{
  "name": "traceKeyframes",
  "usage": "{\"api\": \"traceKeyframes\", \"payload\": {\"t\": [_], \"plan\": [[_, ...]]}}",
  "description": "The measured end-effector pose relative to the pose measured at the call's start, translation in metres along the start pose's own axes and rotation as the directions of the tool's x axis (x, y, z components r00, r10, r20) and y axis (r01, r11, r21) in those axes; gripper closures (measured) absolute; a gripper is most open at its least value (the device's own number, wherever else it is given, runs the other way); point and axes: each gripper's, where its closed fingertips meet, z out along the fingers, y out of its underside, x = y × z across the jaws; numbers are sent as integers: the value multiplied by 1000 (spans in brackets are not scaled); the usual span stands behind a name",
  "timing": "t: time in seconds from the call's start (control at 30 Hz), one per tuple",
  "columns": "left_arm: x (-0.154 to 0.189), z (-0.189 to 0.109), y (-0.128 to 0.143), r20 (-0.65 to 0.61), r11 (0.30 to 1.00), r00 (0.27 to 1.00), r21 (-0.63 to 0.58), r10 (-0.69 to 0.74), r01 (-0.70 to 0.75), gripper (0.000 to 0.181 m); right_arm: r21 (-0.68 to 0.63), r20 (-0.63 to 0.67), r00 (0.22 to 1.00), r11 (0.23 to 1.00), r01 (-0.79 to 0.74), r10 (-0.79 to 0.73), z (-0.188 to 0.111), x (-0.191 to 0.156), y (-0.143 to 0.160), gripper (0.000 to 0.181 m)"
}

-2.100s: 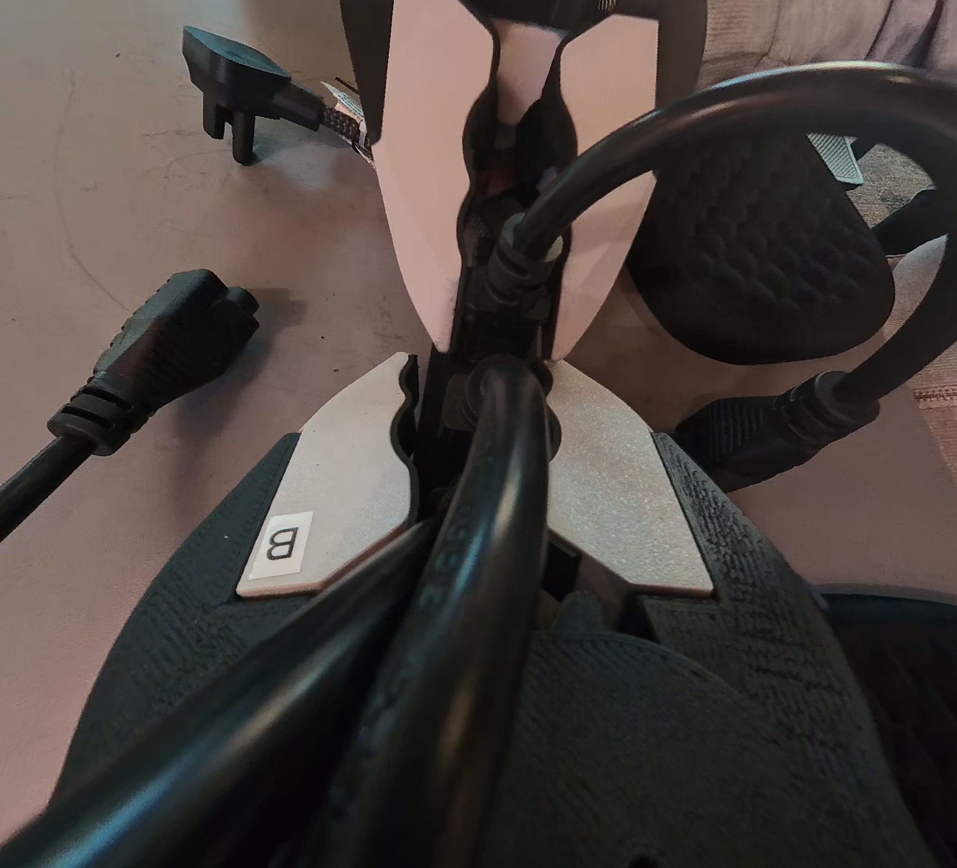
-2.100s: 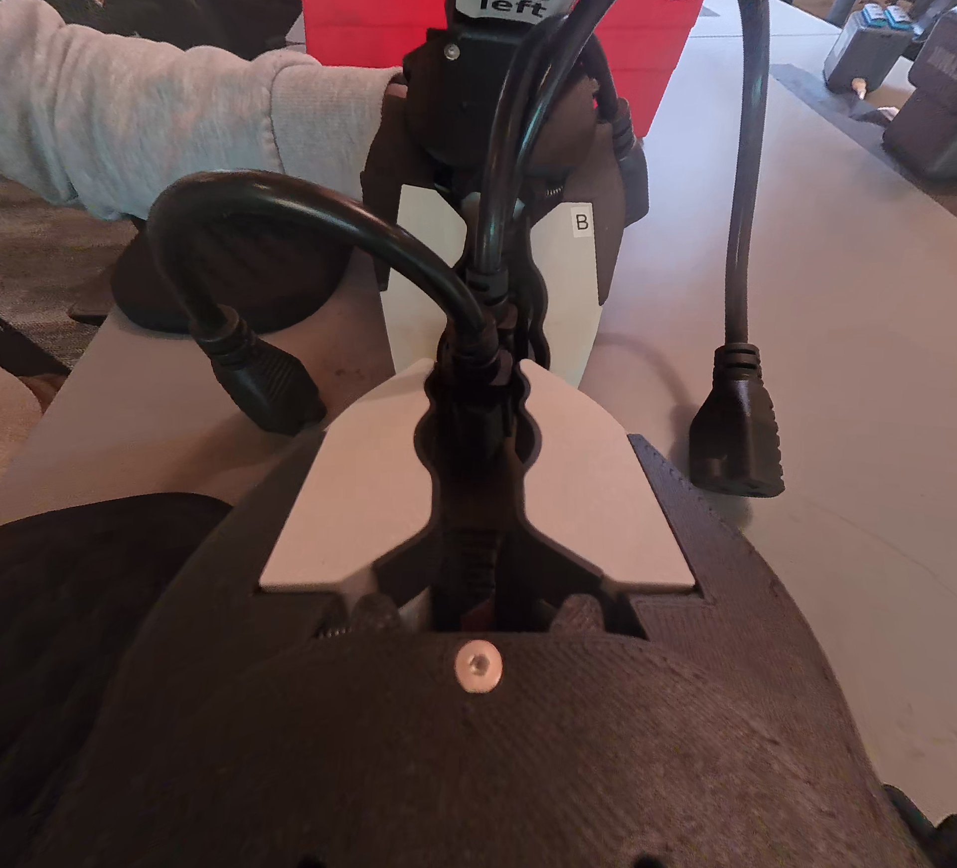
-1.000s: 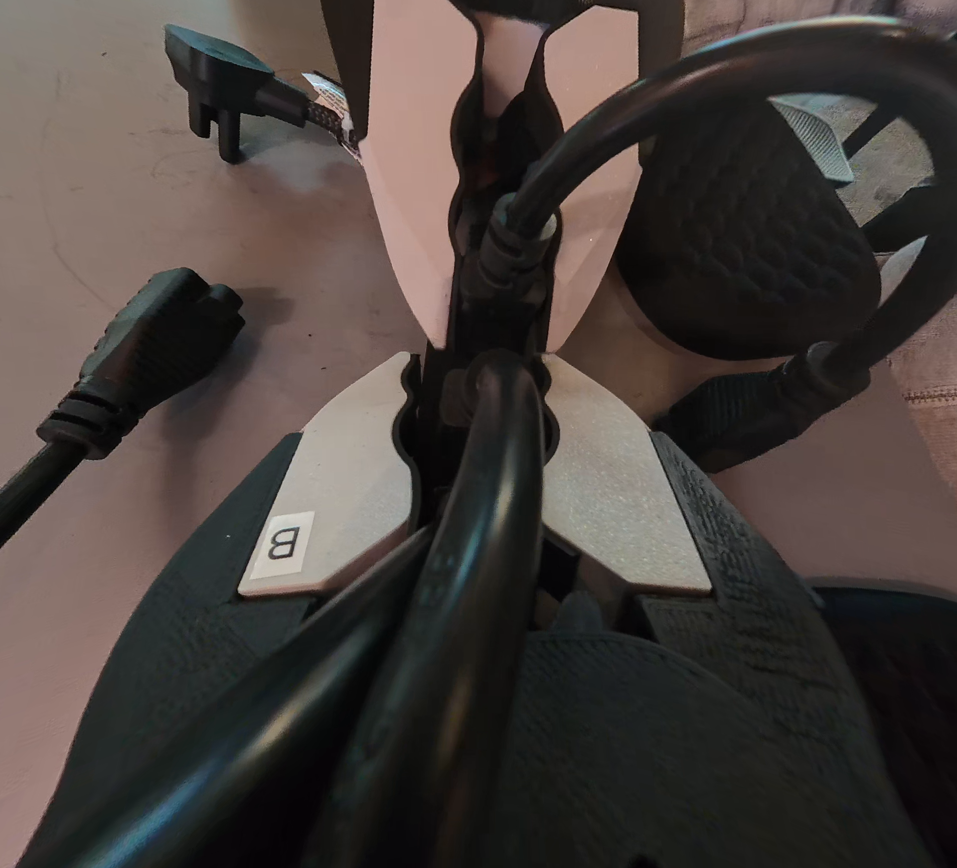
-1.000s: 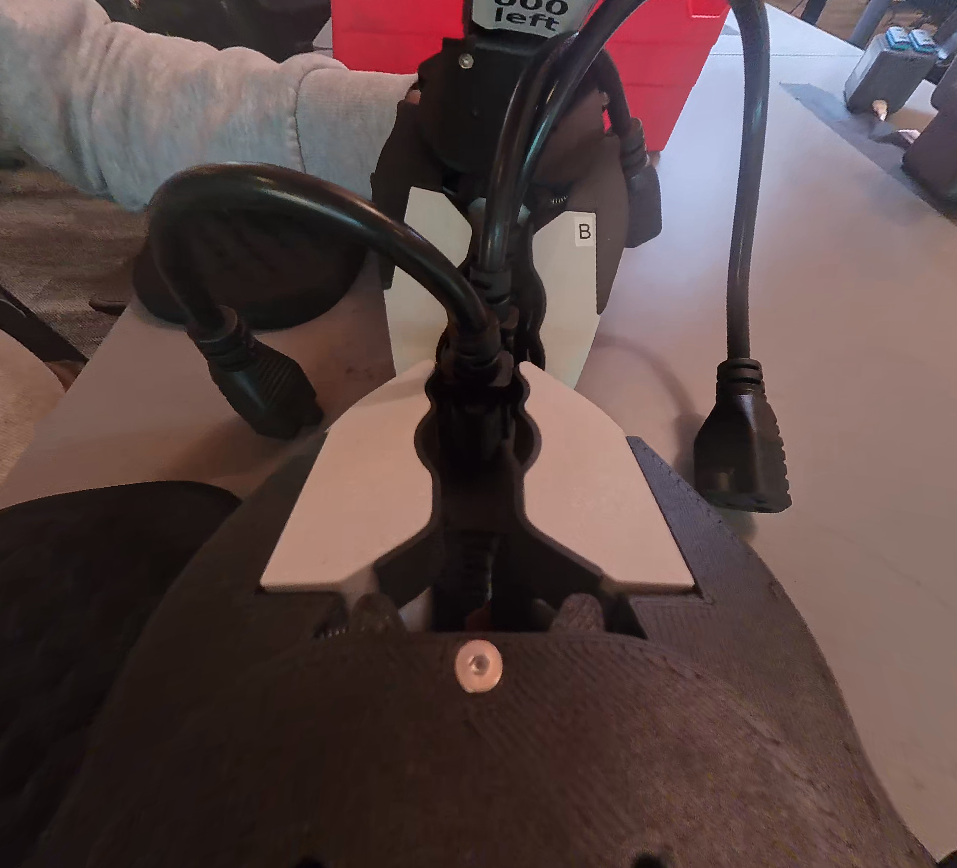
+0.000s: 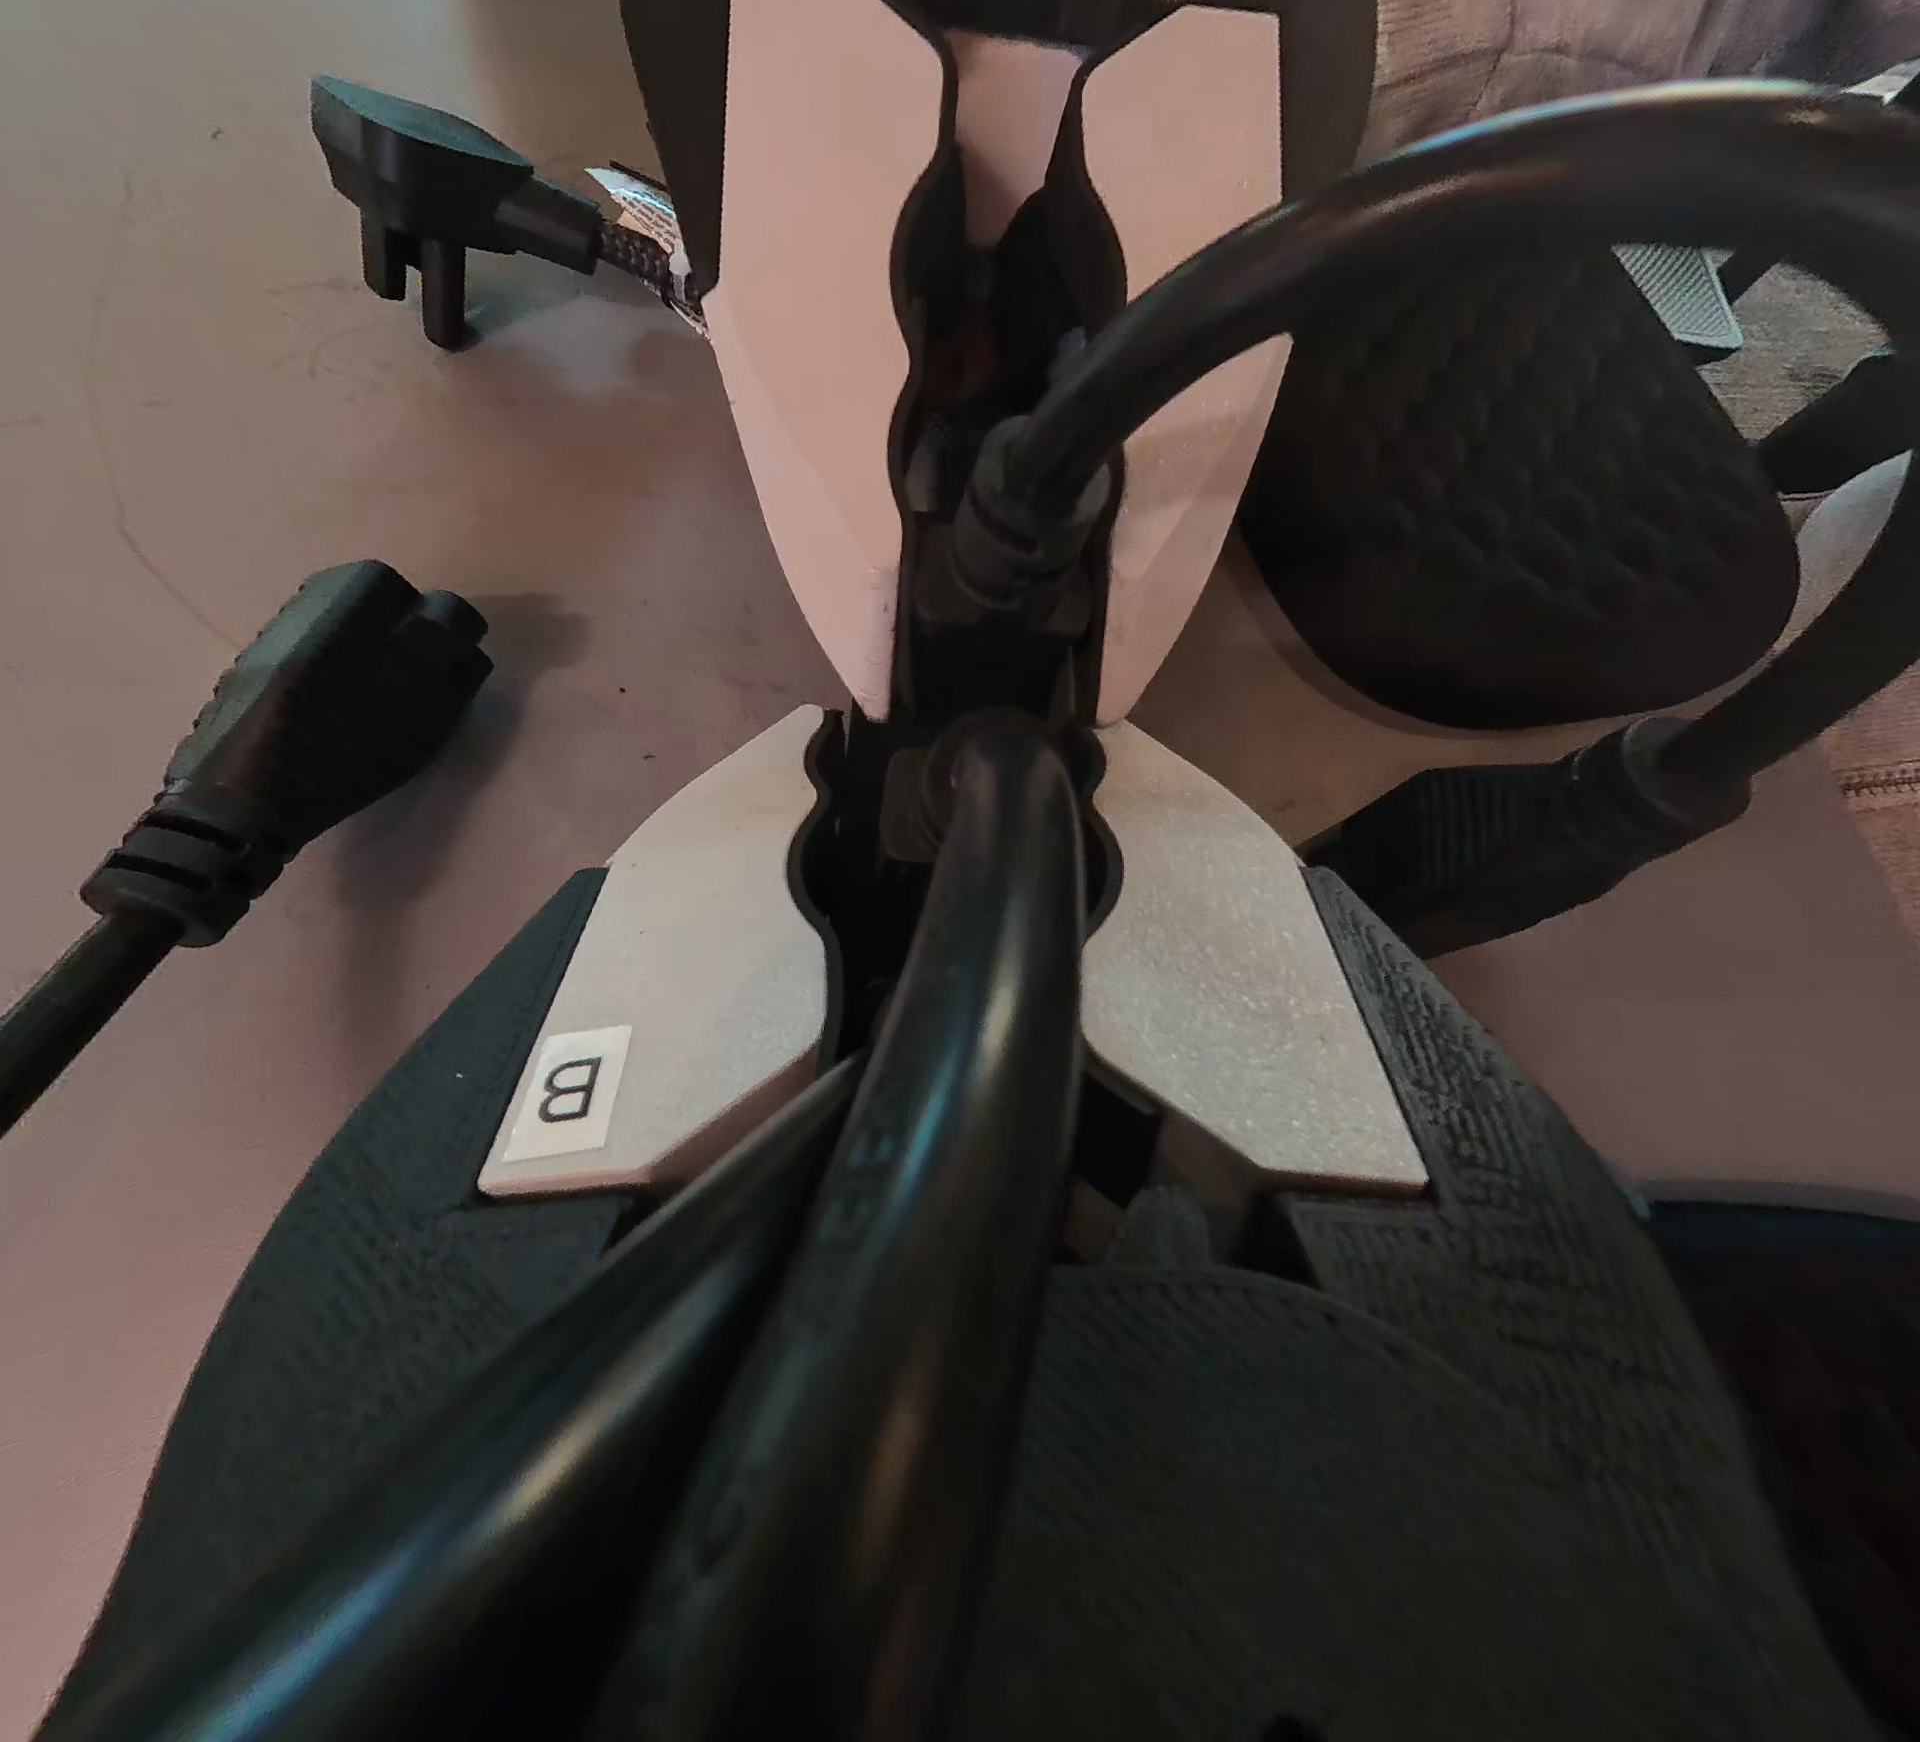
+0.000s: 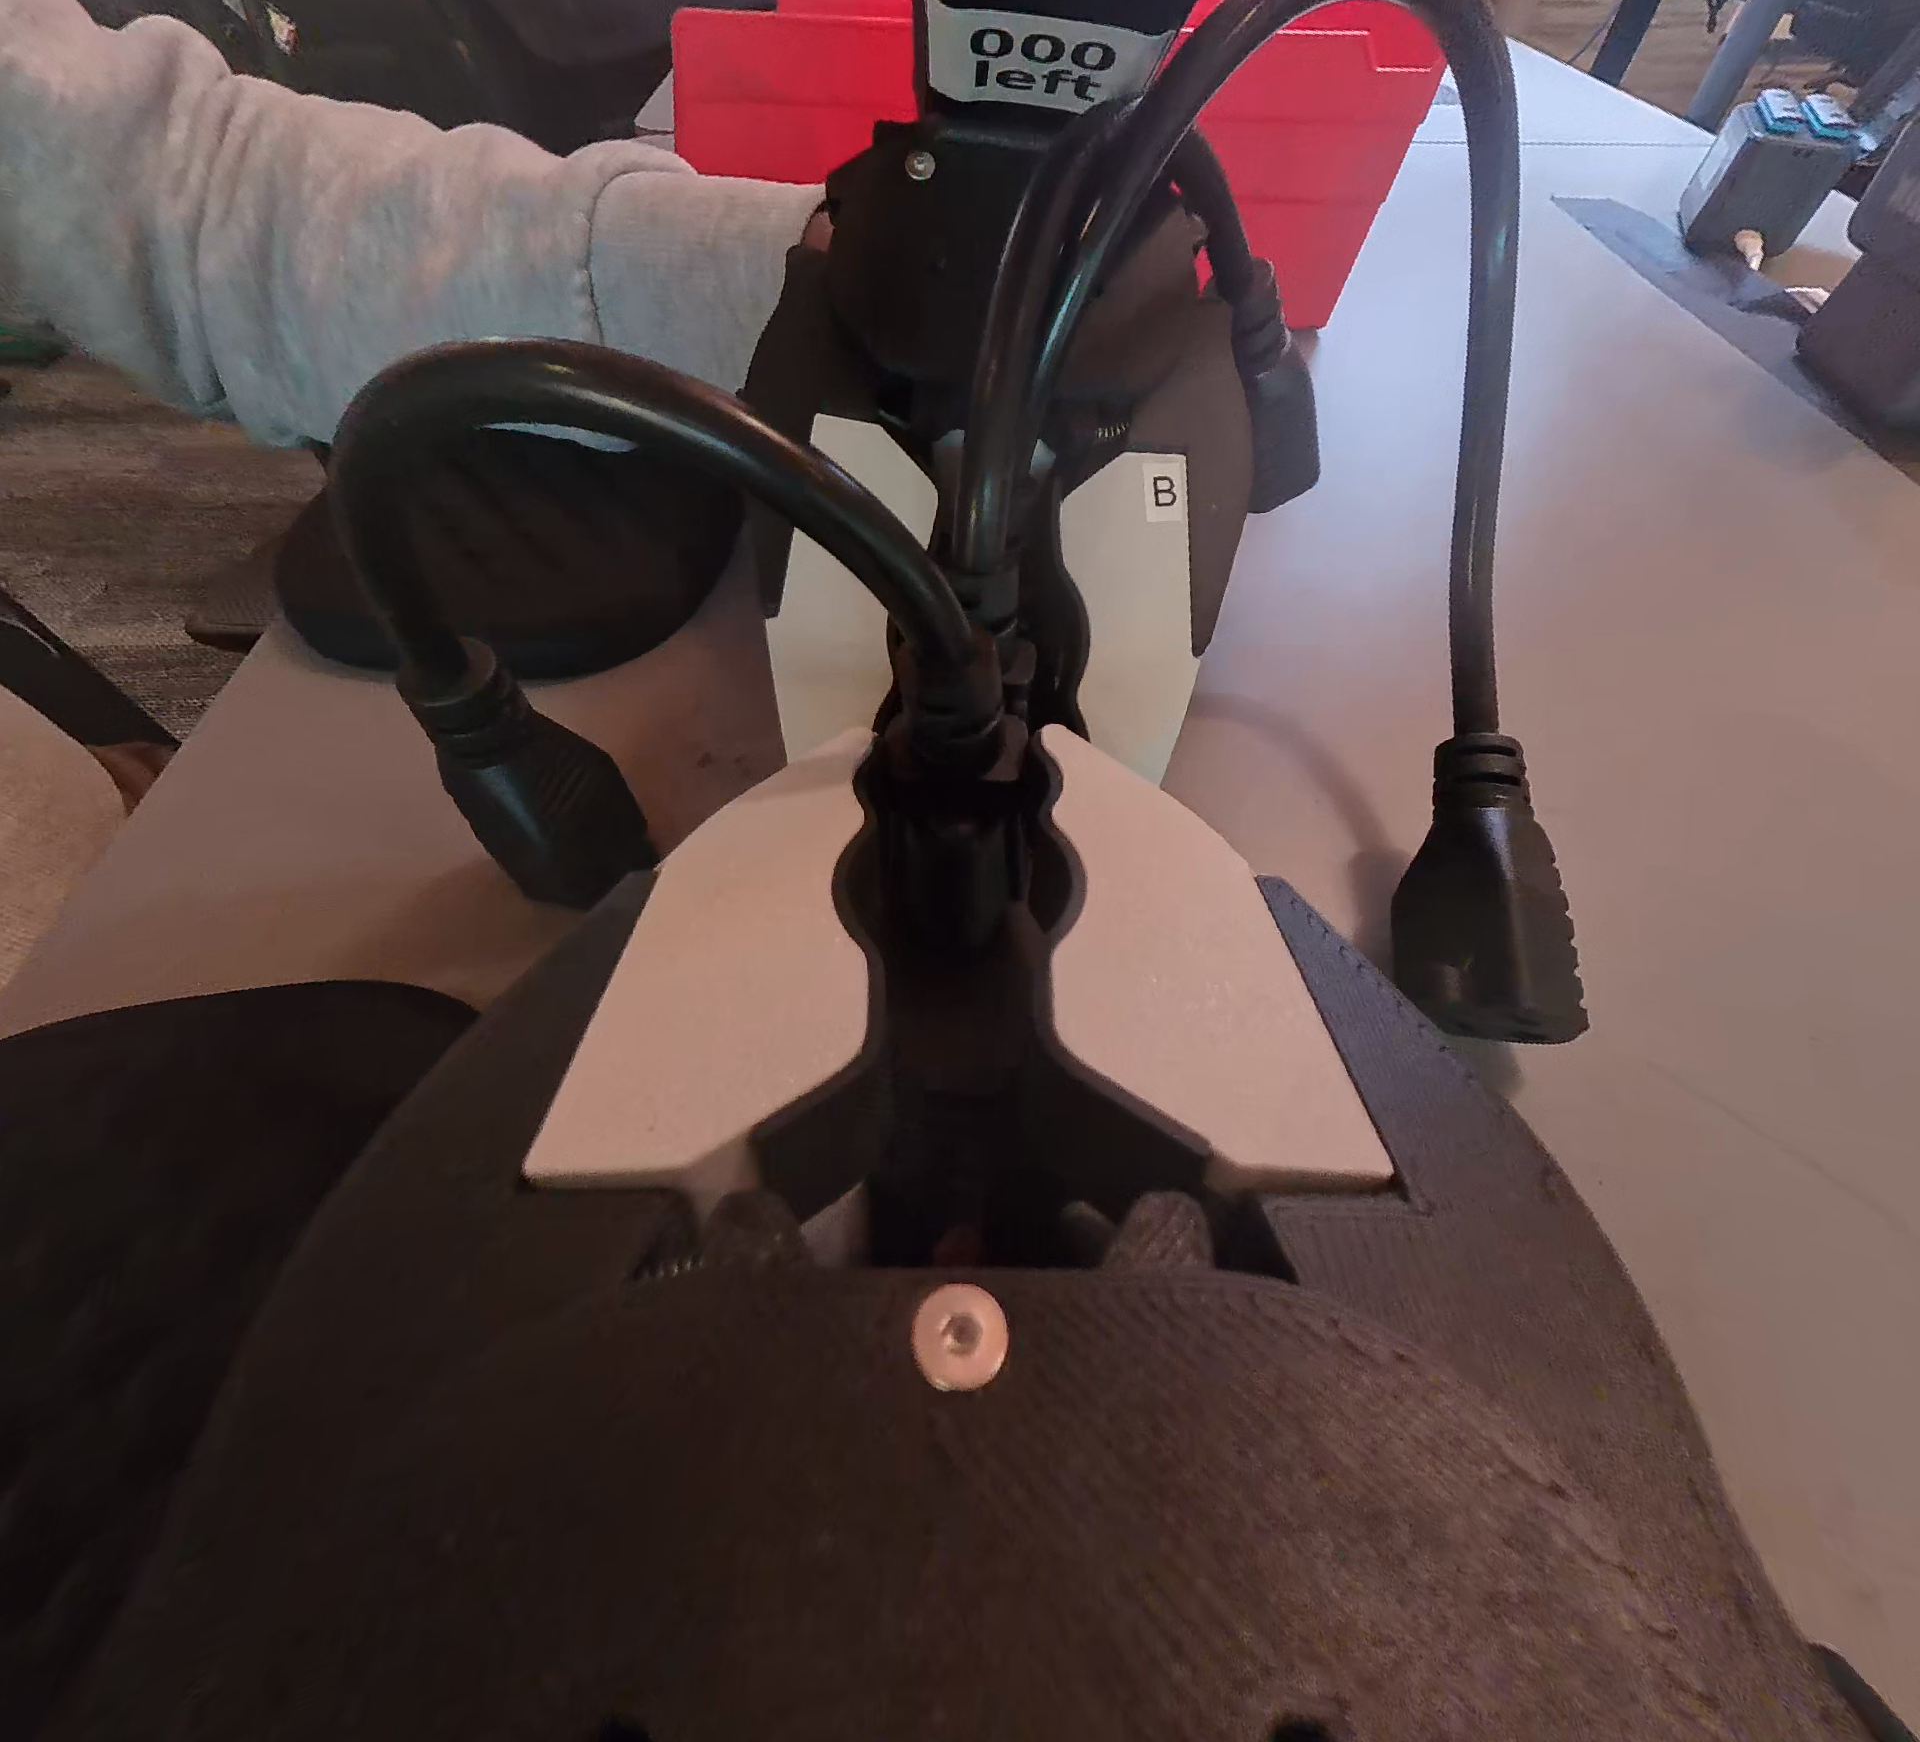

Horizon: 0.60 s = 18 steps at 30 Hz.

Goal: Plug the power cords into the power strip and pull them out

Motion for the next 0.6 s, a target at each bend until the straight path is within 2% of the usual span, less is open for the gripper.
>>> {"api": "traceKeyframes", "payload": {"t": [0.23,0.3,0.33,0.43,0.5,0.6], "plan": [[1,-2,2,-8,1000,1000,-3,-7,7,139,67,34,999,997,-24,22,-8,0,-6,157],[0,-1,4,-1,1000,1000,-27,14,-14,139,195,56,998,980,-28,17,-10,-4,-27,157],[0,-1,4,-2,1000,1000,-24,10,-10,139,209,70,996,976,-63,49,-12,-2,-29,157],[0,-2,4,1,1000,1000,-21,7,-7,139,169,-9,995,981,-96,99,-19,13,-17,157],[0,-2,4,4,1000,1000,-17,7,-7,139,156,-73,993,984,-80,93,-27,21,-13,157],[-1,-3,4,5,1000,1000,-14,0,0,138,122,-103,993,991,-49,62,-31,19,-11,157]]}}
